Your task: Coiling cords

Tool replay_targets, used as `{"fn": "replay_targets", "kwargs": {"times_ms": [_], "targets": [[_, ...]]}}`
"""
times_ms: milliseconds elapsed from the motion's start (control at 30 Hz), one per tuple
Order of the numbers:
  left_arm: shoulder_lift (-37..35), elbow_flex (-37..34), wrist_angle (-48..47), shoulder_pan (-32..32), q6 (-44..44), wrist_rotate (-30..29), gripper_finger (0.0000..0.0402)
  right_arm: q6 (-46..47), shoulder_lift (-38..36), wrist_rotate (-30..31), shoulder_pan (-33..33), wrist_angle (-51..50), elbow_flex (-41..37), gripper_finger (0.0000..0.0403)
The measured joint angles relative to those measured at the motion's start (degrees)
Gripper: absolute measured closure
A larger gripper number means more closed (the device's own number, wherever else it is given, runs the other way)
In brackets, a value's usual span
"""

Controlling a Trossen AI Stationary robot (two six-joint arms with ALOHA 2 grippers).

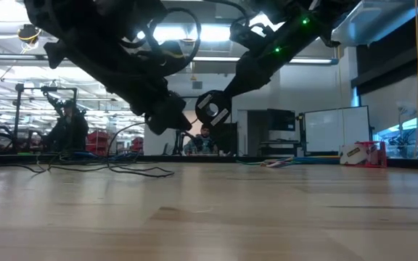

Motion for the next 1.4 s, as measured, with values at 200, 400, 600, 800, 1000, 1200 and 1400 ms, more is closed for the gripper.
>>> {"fn": "replay_targets", "kwargs": {"times_ms": [200,400,600,800,1000,1200,1400], "targets": [[-0.04,0.0,-1.91,-0.04,0.39,1.08,0.0387,-0.04,0.0,0.0,0.0,-0.04,0.0,0.04],[-0.96,0.0,-2.32,-0.16,2.78,-1.18,0.0392,-0.06,0.0,-1.5,0.02,-0.08,0.0,0.04],[-8.38,0.0,-3.23,-0.7,6.47,-5.49,0.0396,-0.07,0.0,-4.21,0.02,-1.72,0.0,0.04],[-13.31,-0.39,-11.58,0.22,2.42,-4.58,0.0396,-0.08,-0.46,-8.45,0.13,-2.03,-0.02,0.04],[-12.81,-4.12,-13.69,0.29,-5.75,-3.75,0.0399,-1.12,-4.1,-14.49,0.5,1.91,-0.04,0.04],[-12.79,-5.01,-8.99,-0.53,-5.97,-3.49,0.0391,0.26,-4.72,-16.98,0.39,10.17,-0.04,0.04],[-12.81,-4.96,-3.93,-0.61,-4.09,-2.85,0.0397,3.12,-2.62,-22.51,0.37,21.65,-0.11,0.04]]}}
